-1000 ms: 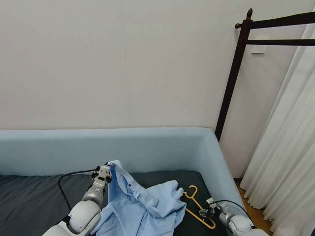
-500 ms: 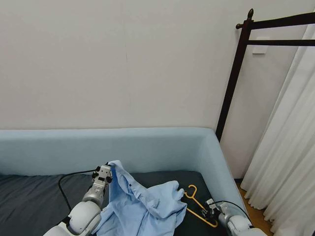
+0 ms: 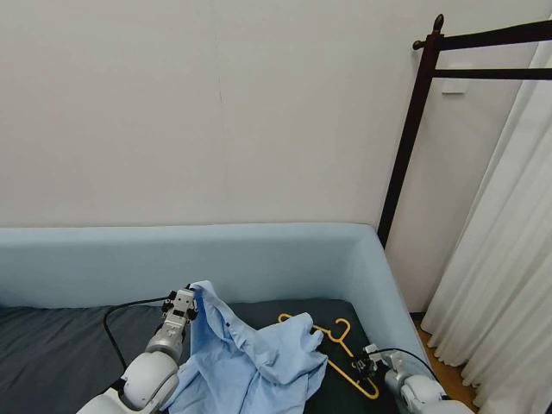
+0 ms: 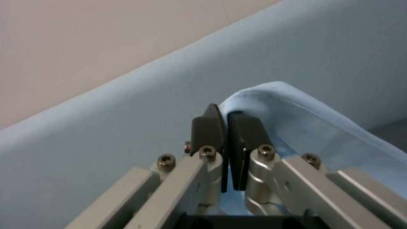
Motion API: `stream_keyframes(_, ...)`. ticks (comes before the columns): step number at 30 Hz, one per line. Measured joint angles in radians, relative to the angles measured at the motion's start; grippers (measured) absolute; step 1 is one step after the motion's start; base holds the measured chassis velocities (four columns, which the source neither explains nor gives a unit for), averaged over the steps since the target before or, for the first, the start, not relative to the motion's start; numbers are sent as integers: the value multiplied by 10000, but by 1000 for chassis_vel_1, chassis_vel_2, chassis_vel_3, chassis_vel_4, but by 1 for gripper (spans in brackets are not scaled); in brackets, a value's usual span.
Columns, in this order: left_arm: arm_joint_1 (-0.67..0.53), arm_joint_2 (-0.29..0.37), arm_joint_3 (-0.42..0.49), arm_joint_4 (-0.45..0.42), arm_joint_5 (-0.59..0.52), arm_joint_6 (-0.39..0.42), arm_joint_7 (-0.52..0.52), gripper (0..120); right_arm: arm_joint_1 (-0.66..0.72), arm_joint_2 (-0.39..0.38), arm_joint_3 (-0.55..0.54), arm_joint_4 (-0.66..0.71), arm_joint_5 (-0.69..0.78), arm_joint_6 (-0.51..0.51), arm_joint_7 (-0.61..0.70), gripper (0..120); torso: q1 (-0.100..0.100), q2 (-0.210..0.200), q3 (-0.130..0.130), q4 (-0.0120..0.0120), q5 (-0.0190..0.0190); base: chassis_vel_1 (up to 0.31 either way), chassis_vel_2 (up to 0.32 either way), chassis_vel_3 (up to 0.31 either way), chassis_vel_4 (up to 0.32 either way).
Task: Pick up the clothes from the sofa and hang them on the clothes hanger.
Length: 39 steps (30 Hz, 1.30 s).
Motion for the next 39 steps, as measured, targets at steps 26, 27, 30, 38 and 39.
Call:
stream_keyframes(26,-620,1033,41,-973,-1381,671,458,0,-3492,-2144,1504,6942,-7089,2788,4612,4,-2,2,-3,6,-1,0,0,0,0)
stream_keyframes(27,-639,1107,30,-1008,-1386,708,505,0,-3800,-2144,1616,7166,-7345,2914,4639,4,-2,2,-3,6,-1,0,0,0,0)
stream_keyframes(30,-734,1240,34,-1075,-1401,804,563,0,-4341,-2132,1784,7524,-7907,3169,4729,4,-2,2,-4,4,-1,0,0,0,0)
stream_keyframes(38,-978,1429,209,-1464,-1451,1254,586,0,-5263,-1792,1062,8299,-9475,3643,5054,4,-2,2,-3,2,-1,0,0,0,0)
stream_keyframes(39,-954,1435,233,-1524,-1449,1317,563,0,-5246,-1735,765,8384,-9591,3643,5131,4,-2,2,-3,3,-3,0,0,0,0)
